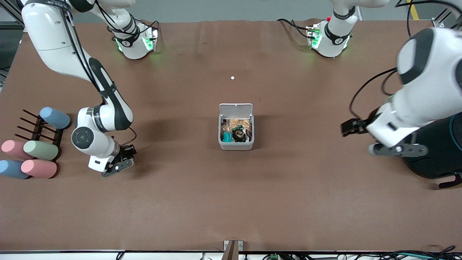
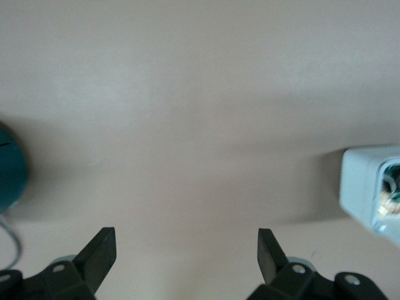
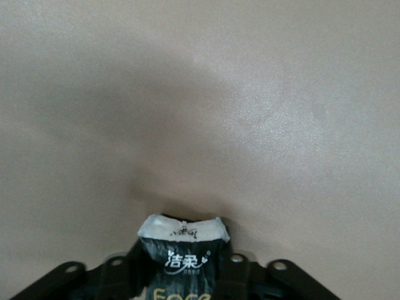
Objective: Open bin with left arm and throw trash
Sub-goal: 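Return the left arm to rest while the right gripper lifts the tissue pack, then carry the tissue pack over the bin with the right gripper and release it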
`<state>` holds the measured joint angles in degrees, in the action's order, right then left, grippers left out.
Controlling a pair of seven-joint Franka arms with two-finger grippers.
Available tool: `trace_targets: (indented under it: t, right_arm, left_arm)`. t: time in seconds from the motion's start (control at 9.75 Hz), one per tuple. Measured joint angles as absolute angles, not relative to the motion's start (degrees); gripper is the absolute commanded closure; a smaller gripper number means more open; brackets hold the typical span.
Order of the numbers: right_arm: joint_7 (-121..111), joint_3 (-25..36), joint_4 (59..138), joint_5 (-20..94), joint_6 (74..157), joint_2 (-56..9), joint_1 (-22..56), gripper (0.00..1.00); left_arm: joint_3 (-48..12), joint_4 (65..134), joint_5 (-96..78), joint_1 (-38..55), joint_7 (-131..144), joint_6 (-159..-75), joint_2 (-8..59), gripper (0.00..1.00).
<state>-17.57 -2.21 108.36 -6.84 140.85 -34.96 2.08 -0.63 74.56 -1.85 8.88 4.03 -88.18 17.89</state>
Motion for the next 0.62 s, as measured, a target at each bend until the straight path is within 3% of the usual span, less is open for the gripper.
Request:
trace_targets:
  t: [0.31,0.62]
  right_arm:
    - [-10.0,-5.6,105.4,-6.6,134.5,-34.4,2.3,0.65]
    - [7.8,-12.5,102.1,-6.5,131.2,-33.2,5.0,0.65]
  left_arm:
    - [-0.8,75.1,-0.6,6.9,6.4,-80.6,13.3,0.0]
    - [-1.2,81.2,-0.2,7.3,9.0,-81.1,6.2,0.0]
